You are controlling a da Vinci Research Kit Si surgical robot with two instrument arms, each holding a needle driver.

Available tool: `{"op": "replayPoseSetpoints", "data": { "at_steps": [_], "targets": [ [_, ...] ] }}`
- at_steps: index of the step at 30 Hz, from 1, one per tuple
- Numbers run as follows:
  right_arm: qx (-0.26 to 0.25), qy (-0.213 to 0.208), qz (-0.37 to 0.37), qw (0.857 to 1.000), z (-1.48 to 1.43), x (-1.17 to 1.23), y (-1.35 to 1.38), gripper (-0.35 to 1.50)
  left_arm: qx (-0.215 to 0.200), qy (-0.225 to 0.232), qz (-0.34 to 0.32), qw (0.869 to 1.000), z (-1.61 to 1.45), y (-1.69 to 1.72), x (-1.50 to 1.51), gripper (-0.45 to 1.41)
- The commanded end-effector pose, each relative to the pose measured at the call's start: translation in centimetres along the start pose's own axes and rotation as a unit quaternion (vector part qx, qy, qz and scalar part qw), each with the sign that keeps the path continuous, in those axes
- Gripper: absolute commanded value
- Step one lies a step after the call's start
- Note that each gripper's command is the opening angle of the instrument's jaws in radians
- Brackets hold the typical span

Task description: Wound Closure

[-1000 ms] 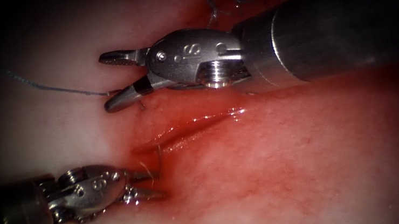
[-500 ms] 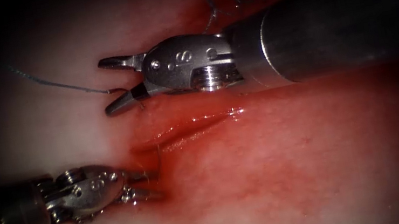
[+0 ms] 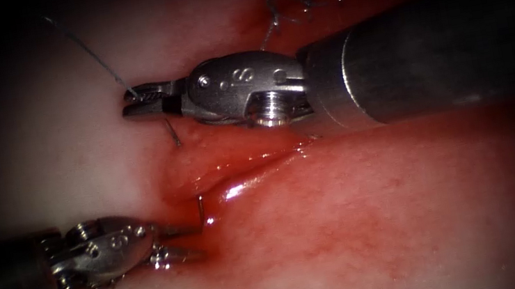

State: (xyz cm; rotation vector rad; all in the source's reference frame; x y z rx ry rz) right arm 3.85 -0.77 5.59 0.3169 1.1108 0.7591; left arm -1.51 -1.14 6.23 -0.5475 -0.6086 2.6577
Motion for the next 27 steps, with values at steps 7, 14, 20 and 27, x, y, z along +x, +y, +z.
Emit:
{"op": "replayPoseSetpoints", "data": {
  "at_steps": [7, 14, 20, 27],
  "targets": [
    [0.070, -0.077, 0.144, 0.984, 0.04, -0.41, -0.24, -0.35, 0.002, -0.001, 0.001, 1.000, 0.04, -0.01, 0.02, 0.29],
    [0.090, -0.124, 0.190, 0.970, -0.10, -0.57, -0.34, -0.35, 0.002, -0.001, 0.001, 1.000, 0.04, -0.01, 0.02, 0.29],
    [0.094, -0.126, 0.210, 0.965, -0.17, -0.57, -0.37, -0.35, 0.004, -0.001, -0.001, 1.000, 0.04, -0.01, 0.04, 0.29],
    [0.083, -0.047, 0.174, 0.980, -0.23, -0.37, -0.11, 0.81, 0.004, 0.004, 0.016, 1.000, 0.00, -0.02, 0.06, 0.27]
  ]
}}
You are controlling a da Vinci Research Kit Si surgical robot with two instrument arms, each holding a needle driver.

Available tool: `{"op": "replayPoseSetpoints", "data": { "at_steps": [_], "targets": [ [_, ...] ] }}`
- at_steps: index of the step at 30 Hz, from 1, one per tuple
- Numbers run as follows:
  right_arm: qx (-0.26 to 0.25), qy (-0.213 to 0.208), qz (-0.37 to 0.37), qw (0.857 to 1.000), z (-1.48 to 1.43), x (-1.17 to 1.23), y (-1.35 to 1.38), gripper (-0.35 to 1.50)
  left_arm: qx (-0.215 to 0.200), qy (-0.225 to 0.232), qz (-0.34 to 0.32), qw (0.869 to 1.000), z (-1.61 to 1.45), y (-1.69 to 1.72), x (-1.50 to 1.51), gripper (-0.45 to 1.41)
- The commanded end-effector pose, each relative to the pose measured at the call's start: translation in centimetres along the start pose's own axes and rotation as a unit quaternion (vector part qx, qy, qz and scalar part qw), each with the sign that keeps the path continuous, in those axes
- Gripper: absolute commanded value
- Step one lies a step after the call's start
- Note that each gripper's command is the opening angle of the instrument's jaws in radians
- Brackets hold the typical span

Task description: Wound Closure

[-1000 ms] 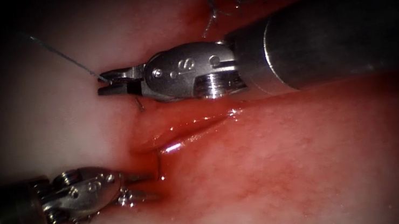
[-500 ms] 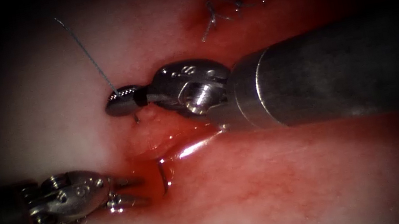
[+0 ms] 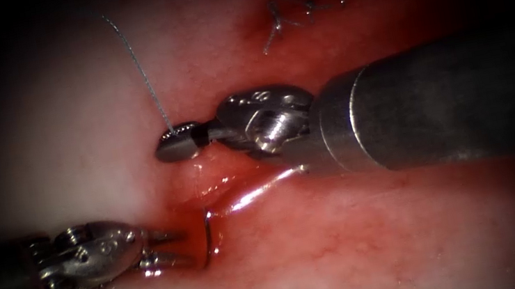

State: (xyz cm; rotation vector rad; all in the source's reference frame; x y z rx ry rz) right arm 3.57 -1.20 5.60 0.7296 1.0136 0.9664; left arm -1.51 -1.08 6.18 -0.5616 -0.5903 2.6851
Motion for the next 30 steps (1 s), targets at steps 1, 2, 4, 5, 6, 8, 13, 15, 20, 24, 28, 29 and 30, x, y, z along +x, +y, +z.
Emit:
{"op": "replayPoseSetpoints", "data": {
  "at_steps": [1, 2, 4, 5, 6, 8, 13, 15, 20, 24, 28, 29, 30],
  "targets": [
    [-0.008, 0.028, -0.025, 0.999, 0.01, 0.10, 0.13, 0.99, -0.001, 0.008, 0.010, 1.000, 0.05, 0.00, 0.02, 0.26],
    [-0.008, 0.060, -0.046, 0.997, -0.10, 0.24, 0.24, 1.13, 0.003, 0.026, 0.031, 0.999, 0.02, -0.02, 0.05, 0.14],
    [-0.017, 0.084, -0.062, 0.994, -0.21, 0.34, 0.33, 1.20, 0.020, 0.053, 0.055, 0.997, -0.02, -0.07, 0.09, 0.07],
    [-0.028, 0.098, -0.069, 0.992, -0.28, 0.39, 0.38, 1.21, 0.027, 0.076, 0.083, 0.993, -0.06, -0.11, 0.13, 0.04],
    [-0.040, 0.120, -0.080, 0.989, -0.43, 0.48, 0.45, 1.26, 0.041, 0.115, 0.112, 0.986, -0.11, -0.18, 0.20, 0.02],
    [-0.042, 0.141, -0.084, 0.986, -0.65, 0.57, 0.50, 1.16, 0.061, 0.157, 0.139, 0.976, -0.19, -0.25, 0.28, 0.02],
    [-0.054, 0.160, -0.087, 0.982, -0.83, 0.63, 0.56, 1.01, 0.072, 0.166, 0.155, 0.971, -0.20, -0.17, 0.34, 0.01],
    [-0.057, 0.161, -0.087, 0.982, -0.84, 0.62, 0.58, 0.94, 0.077, 0.174, 0.154, 0.969, -0.18, -0.14, 0.36, 0.04],
    [-0.058, 0.162, -0.090, 0.981, -0.82, 0.59, 0.62, 0.86, 0.084, 0.196, 0.159, 0.964, -0.09, -0.04, 0.47, 0.17],
    [-0.060, 0.165, -0.094, 0.980, -0.78, 0.55, 0.66, 0.83, 0.092, 0.220, 0.159, 0.958, -0.07, -0.01, 0.62, 0.31],
    [-0.063, 0.163, -0.099, 0.980, -0.72, 0.50, 0.72, 0.81, 0.098, 0.241, 0.156, 0.953, -0.05, 0.03, 0.80, 0.38],
    [-0.064, 0.162, -0.099, 0.980, -0.72, 0.49, 0.72, 0.79, 0.098, 0.241, 0.158, 0.952, -0.04, 0.03, 0.81, 0.38],
    [-0.064, 0.162, -0.100, 0.980, -0.71, 0.49, 0.73, 0.78, 0.098, 0.241, 0.158, 0.953, -0.03, 0.03, 0.83, 0.39]
  ]
}}
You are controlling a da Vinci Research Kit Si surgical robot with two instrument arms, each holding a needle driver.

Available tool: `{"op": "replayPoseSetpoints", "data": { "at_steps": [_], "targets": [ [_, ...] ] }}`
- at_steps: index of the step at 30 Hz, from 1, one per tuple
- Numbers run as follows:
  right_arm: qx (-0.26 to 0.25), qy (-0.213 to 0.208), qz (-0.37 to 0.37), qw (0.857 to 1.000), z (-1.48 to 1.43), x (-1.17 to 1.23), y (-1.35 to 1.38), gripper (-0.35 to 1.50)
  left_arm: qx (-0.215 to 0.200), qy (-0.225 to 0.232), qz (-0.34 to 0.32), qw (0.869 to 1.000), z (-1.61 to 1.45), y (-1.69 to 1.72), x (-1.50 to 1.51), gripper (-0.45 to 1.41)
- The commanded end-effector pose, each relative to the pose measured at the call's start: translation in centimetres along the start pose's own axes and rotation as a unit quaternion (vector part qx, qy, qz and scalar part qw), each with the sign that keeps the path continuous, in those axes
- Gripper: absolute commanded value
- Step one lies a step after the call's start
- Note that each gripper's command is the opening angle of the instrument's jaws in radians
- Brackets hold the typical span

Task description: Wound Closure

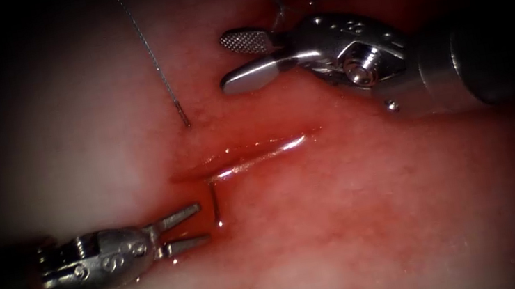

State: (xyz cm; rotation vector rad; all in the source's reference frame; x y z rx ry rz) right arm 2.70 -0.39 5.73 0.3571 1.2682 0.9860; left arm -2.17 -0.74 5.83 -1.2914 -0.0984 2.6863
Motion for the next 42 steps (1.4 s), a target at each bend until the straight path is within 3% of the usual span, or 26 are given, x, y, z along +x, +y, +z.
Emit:
{"op": "replayPoseSetpoints", "data": {
  "at_steps": [1, 13, 21, 23, 24, 26, 31, 34, 42],
  "targets": [
    [0.001, -0.001, -0.001, 1.000, 0.09, -0.07, 0.00, 0.76, 0.000, 0.002, 0.002, 1.000, 0.10, 0.01, 0.00, 0.39],
    [-0.002, -0.004, -0.005, 1.000, 0.12, -0.13, -0.02, 0.46, 0.008, 0.019, 0.007, 1.000, 0.30, -0.19, 0.05, 0.41],
    [-0.003, -0.005, -0.009, 1.000, 0.13, -0.14, -0.01, 0.39, 0.016, 0.027, 0.013, 0.999, 0.35, -0.23, 0.11, 0.44],
    [-0.002, -0.005, -0.007, 1.000, 0.13, -0.16, 0.00, 0.36, 0.016, 0.028, 0.013, 0.999, 0.37, -0.22, 0.12, 0.36],
    [-0.002, -0.005, -0.004, 1.000, 0.13, -0.16, 0.00, 0.24, 0.015, 0.028, 0.013, 0.999, 0.39, -0.23, 0.12, 0.16],
    [-0.002, -0.006, 0.002, 1.000, 0.13, -0.17, -0.01, 0.10, 0.009, 0.032, 0.007, 0.999, 0.39, -0.24, 0.12, -0.45],
    [0.000, -0.008, 0.013, 1.000, 0.13, -0.17, -0.02, 0.07, -0.038, 0.059, -0.060, 0.996, 0.35, -0.22, 0.19, -0.45],
    [0.009, -0.011, 0.012, 1.000, 0.12, -0.18, -0.03, -0.01, -0.090, 0.071, -0.159, 0.981, 0.19, -0.18, 0.32, -0.45],
    [0.017, -0.025, 0.006, 1.000, 0.15, -0.25, -0.06, -0.28, -0.178, 0.092, -0.281, 0.939, -0.08, -0.01, 0.65, -0.45]
  ]
}}
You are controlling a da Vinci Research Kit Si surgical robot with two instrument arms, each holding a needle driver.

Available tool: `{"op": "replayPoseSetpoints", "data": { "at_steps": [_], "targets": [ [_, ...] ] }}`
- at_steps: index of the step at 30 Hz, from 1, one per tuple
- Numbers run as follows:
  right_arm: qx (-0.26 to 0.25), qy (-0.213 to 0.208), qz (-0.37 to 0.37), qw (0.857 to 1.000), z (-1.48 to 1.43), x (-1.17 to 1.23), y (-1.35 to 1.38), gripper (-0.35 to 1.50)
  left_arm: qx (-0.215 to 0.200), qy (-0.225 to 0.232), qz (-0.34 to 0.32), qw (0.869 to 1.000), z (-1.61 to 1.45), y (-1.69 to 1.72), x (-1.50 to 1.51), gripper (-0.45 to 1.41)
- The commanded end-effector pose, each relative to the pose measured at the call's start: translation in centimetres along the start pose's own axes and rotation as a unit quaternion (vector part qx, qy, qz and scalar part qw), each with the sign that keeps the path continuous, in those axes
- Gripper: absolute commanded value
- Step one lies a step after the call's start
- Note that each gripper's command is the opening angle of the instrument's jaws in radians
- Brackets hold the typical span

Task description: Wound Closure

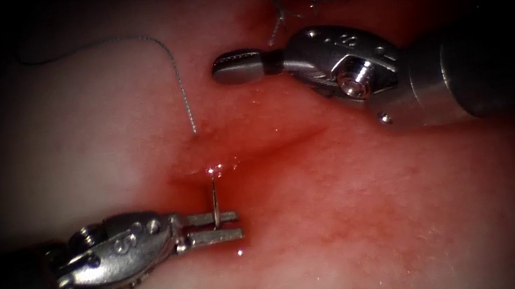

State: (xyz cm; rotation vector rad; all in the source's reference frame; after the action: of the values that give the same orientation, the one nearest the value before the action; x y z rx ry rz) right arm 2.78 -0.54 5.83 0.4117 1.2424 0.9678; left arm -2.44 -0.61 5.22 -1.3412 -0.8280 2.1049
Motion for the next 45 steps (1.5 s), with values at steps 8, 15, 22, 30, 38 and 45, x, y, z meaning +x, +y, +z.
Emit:
{"op": "replayPoseSetpoints", "data": {
  "at_steps": [8, 15, 22, 30, 38, 45],
  "targets": [
    [0.012, -0.037, -0.002, 0.999, 0.14, -0.18, -0.06, -0.35, -0.074, 0.014, -0.074, 0.994, 0.00, 0.33, 0.21, -0.45],
    [0.014, -0.034, -0.135, 0.990, 0.14, -0.06, -0.02, 0.04, -0.077, 0.016, -0.054, 0.995, -0.20, 0.55, 0.37, -0.45],
    [0.010, -0.026, -0.162, 0.986, 0.07, 0.01, -0.03, -0.16, 0.014, 0.030, 0.059, 0.998, -0.49, 0.57, 0.82, -0.45],
    [0.013, -0.035, -0.029, 0.999, 0.06, 0.03, -0.11, -0.10, 0.131, 0.080, 0.209, 0.966, -0.76, 0.16, 1.40, -0.45],
    [0.028, -0.037, 0.192, 0.980, -0.05, 0.13, -0.12, 1.14, 0.137, 0.079, 0.273, 0.949, -0.59, 0.02, 1.18, -0.45],
    [0.134, -0.025, 0.356, 0.925, -0.08, 0.06, -0.22, 1.13, 0.151, 0.061, 0.361, 0.918, -0.22, -0.27, 0.69, -0.45]
  ]
}}
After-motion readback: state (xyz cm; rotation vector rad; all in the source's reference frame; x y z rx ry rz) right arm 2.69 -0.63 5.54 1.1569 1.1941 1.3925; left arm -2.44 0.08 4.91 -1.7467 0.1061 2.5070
